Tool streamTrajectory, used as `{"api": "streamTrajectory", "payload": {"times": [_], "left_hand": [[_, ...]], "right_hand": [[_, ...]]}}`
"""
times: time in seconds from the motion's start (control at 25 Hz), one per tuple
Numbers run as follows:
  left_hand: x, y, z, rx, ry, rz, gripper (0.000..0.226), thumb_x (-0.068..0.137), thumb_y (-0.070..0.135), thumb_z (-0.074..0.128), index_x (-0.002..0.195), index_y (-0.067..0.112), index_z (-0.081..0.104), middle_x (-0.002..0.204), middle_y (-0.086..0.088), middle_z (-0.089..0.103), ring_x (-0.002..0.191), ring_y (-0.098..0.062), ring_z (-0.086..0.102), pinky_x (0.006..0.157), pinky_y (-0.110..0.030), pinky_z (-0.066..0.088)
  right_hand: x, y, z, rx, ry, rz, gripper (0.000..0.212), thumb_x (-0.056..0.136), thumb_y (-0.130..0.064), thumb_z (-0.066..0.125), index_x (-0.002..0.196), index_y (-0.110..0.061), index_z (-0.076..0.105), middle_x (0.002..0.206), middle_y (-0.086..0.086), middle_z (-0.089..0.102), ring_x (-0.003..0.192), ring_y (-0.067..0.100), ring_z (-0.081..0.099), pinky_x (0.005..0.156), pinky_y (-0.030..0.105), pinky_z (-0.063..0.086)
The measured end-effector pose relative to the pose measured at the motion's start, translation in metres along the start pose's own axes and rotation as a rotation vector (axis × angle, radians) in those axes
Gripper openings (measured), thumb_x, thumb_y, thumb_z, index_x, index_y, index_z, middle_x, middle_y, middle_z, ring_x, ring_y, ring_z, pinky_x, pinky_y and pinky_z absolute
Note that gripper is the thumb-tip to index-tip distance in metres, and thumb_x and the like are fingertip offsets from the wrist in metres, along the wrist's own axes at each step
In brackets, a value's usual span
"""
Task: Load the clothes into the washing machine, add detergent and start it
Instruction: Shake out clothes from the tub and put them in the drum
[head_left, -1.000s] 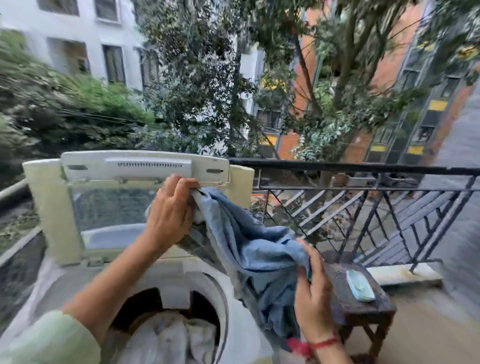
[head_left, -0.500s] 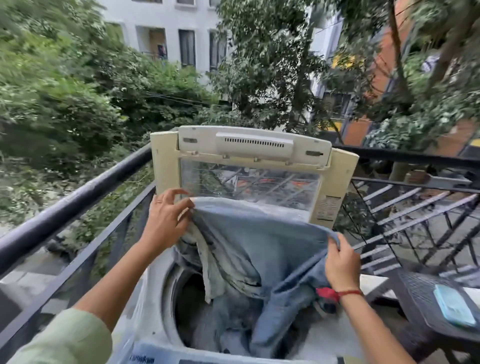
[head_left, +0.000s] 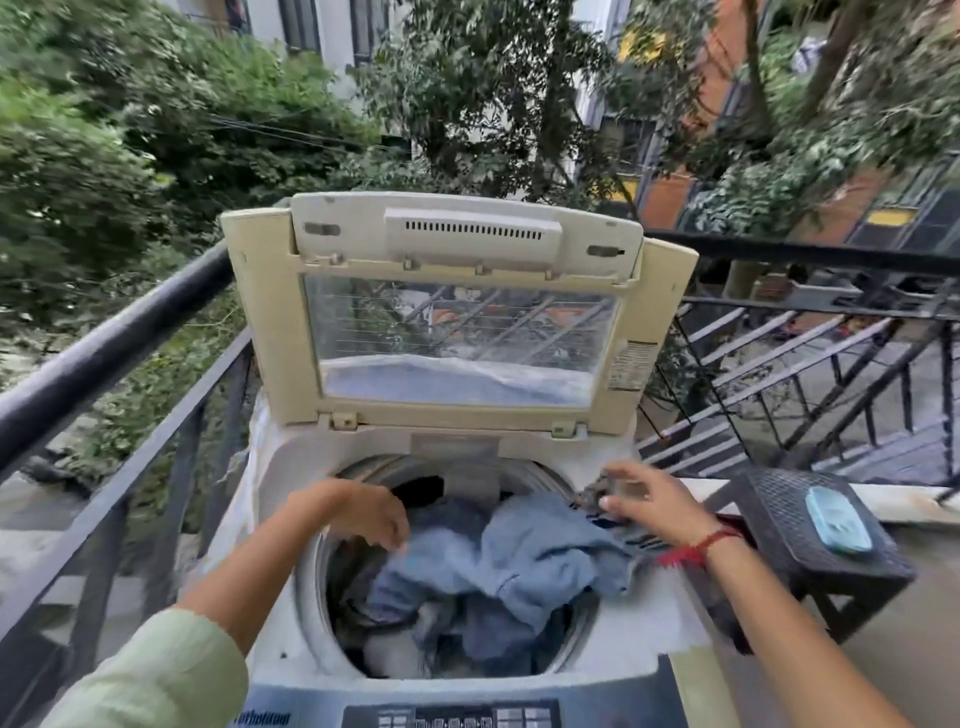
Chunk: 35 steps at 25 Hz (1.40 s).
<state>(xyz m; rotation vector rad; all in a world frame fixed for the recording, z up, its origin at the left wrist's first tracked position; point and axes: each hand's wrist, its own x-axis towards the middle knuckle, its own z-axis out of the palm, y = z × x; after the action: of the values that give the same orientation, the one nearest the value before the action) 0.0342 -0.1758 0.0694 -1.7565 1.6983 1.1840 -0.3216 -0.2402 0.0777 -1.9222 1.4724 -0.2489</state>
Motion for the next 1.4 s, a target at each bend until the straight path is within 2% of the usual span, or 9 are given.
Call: {"api": "streamTrajectory", "payload": {"times": [0.08, 0.2, 0.32, 0.52, 0.64, 0.8, 0.88, 1.08, 1.4], "left_hand": [[0.009, 0.004, 0.003, 0.014, 0.202, 0.099, 0.051, 0.089, 0.037, 0.060, 0.134, 0.017, 0.047, 0.132, -0.001, 0.053, 0.119, -0.018, 0.052, 0.096, -0.026, 0.040], [0.029, 0.007, 0.002, -0.037, 0.283, 0.120, 0.061, 0.086, 0.041, 0.063, 0.137, 0.017, 0.042, 0.139, -0.002, 0.047, 0.126, -0.020, 0.046, 0.104, -0.031, 0.036], [0.051, 0.008, 0.013, -0.060, 0.240, 0.120, 0.062, 0.087, 0.042, 0.062, 0.139, 0.016, 0.040, 0.143, -0.002, 0.043, 0.128, -0.021, 0.045, 0.104, -0.032, 0.037], [0.066, -0.009, 0.038, -0.033, 0.208, 0.100, 0.057, 0.091, 0.041, 0.053, 0.140, 0.017, 0.039, 0.145, 0.001, 0.040, 0.131, -0.020, 0.041, 0.107, -0.032, 0.034], [0.063, -0.034, 0.031, -0.173, 0.473, 0.065, 0.036, 0.092, 0.028, 0.053, 0.126, 0.015, 0.054, 0.133, -0.006, 0.054, 0.118, -0.024, 0.052, 0.097, -0.031, 0.041], [0.053, -0.062, 0.017, -0.375, 0.832, -0.054, 0.034, 0.088, 0.010, 0.050, 0.121, 0.011, 0.060, 0.124, -0.012, 0.061, 0.112, -0.030, 0.057, 0.093, -0.034, 0.044], [0.051, -0.068, 0.018, -0.382, 0.830, -0.041, 0.034, 0.088, 0.012, 0.050, 0.121, 0.012, 0.060, 0.126, -0.012, 0.060, 0.113, -0.029, 0.057, 0.096, -0.034, 0.044], [0.056, -0.053, 0.040, -0.221, 0.592, 0.040, 0.044, 0.092, 0.034, 0.055, 0.133, 0.019, 0.046, 0.134, -0.009, 0.045, 0.121, -0.027, 0.048, 0.100, -0.032, 0.039], [0.100, 0.006, 0.096, 0.177, 0.135, -0.058, 0.128, 0.066, 0.058, 0.075, 0.143, 0.036, -0.026, 0.153, -0.004, -0.032, 0.141, -0.038, -0.021, 0.104, -0.074, 0.002]], "right_hand": [[0.006, 0.018, -0.001, -0.315, 0.195, 0.127, 0.091, 0.070, -0.041, 0.077, 0.144, -0.021, 0.028, 0.150, 0.012, 0.027, 0.135, 0.032, 0.031, 0.105, 0.036, 0.033], [0.001, 0.035, 0.038, -0.525, -0.071, 0.202, 0.084, 0.079, -0.044, 0.067, 0.146, -0.033, 0.019, 0.157, 0.009, -0.004, 0.142, 0.038, 0.011, 0.113, 0.047, 0.021], [-0.006, 0.029, 0.076, -0.736, 0.218, -0.034, 0.036, 0.091, -0.019, 0.048, 0.127, -0.020, 0.054, 0.146, 0.011, 0.038, 0.134, 0.034, 0.034, 0.114, 0.037, 0.012], [0.003, -0.032, 0.099, -0.050, 0.241, -0.194, 0.027, 0.087, -0.007, 0.052, 0.111, -0.010, 0.066, 0.124, 0.006, 0.058, 0.115, 0.022, 0.054, 0.100, 0.027, 0.039], [0.002, -0.085, 0.129, 0.358, 0.240, -0.374, 0.028, 0.079, -0.011, 0.052, 0.100, -0.009, 0.071, 0.110, 0.002, 0.062, 0.110, 0.009, 0.054, 0.099, 0.020, 0.040], [0.012, -0.104, 0.166, 0.123, -0.285, -0.403, 0.040, 0.084, -0.013, 0.057, 0.124, -0.015, 0.058, 0.137, 0.010, 0.049, 0.129, 0.017, 0.042, 0.110, 0.032, 0.033], [0.023, -0.081, 0.160, -0.352, -0.437, -0.284, 0.053, 0.086, -0.024, 0.060, 0.137, -0.025, 0.044, 0.153, 0.009, 0.026, 0.138, 0.026, 0.029, 0.113, 0.039, 0.027], [0.033, -0.004, 0.092, -0.922, -0.181, -0.069, 0.065, 0.085, -0.031, 0.059, 0.143, -0.025, 0.031, 0.156, 0.009, 0.008, 0.144, 0.025, 0.008, 0.116, 0.044, 0.006], [0.012, 0.003, 0.139, -0.456, -0.437, -0.035, 0.093, 0.080, -0.042, 0.066, 0.149, -0.028, 0.005, 0.157, 0.011, -0.007, 0.145, 0.027, 0.006, 0.116, 0.034, 0.017]]}}
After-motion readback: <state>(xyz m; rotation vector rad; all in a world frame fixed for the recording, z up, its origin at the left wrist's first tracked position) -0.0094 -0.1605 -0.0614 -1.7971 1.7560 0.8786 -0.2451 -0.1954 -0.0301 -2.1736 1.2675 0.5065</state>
